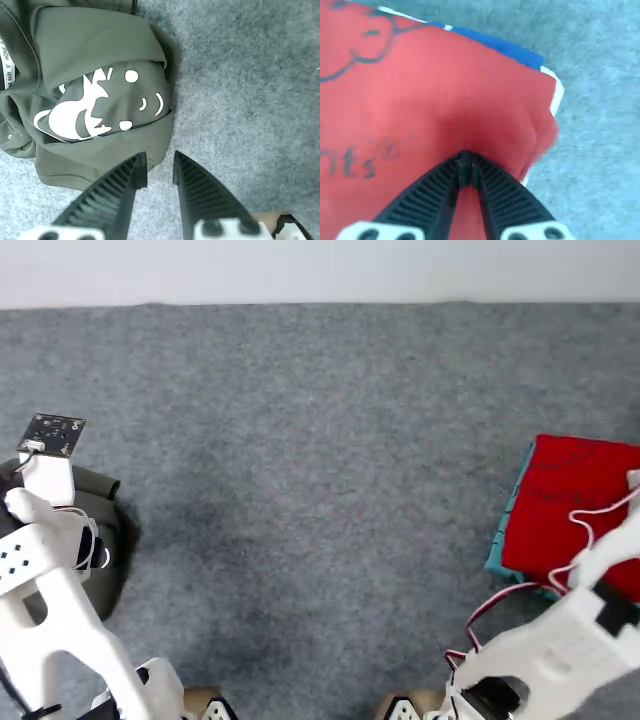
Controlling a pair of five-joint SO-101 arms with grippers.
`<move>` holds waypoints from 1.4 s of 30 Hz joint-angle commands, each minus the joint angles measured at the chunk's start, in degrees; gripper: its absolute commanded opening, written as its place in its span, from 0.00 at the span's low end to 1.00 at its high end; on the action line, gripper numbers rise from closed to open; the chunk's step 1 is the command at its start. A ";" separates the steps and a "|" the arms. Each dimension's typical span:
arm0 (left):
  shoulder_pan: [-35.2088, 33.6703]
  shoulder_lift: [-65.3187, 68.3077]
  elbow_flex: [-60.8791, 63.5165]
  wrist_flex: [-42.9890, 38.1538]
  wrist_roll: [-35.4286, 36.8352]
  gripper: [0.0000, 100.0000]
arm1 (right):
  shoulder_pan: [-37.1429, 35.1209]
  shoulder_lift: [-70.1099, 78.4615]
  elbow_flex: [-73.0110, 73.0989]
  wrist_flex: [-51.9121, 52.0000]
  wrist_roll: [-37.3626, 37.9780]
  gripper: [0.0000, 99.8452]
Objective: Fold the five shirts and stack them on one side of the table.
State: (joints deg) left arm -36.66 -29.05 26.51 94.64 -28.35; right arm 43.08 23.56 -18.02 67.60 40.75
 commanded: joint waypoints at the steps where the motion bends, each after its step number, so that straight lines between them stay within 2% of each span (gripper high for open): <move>1: 0.35 -1.67 -1.98 0.53 -0.09 0.09 | 1.19 0.66 -4.92 -0.57 0.26 0.01; 10: 0.26 -2.20 -2.42 0.53 0.00 0.09 | -3.38 -9.98 -15.12 16.13 0.18 0.01; 19: 0.00 -5.63 -0.92 0.09 2.37 0.09 | -14.02 -15.87 -15.21 34.95 -0.88 0.01; 23: -0.70 -2.81 1.54 -1.41 2.11 0.10 | -16.48 -17.10 -10.55 35.30 -8.44 0.01; 25: -2.55 0.00 1.54 -1.67 2.02 0.15 | -17.19 -17.54 -8.44 35.30 -10.37 0.01; 27: -3.96 3.96 1.01 -2.02 2.02 0.21 | -17.63 -18.68 -4.92 35.30 -10.99 0.01; 29: -4.84 8.62 -0.22 -2.02 1.58 0.23 | -17.89 -20.35 -0.88 35.30 -11.08 0.01; 33: -5.01 18.99 -4.35 -2.73 -2.73 0.23 | -17.98 -24.40 8.62 35.30 -11.08 0.01; 42: -4.04 40.18 -13.85 -9.67 -2.73 0.22 | -18.07 -32.66 22.07 35.12 -10.81 0.01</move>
State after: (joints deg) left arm -41.32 6.81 16.22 86.99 -30.64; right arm 25.58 -4.13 2.99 100.48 30.37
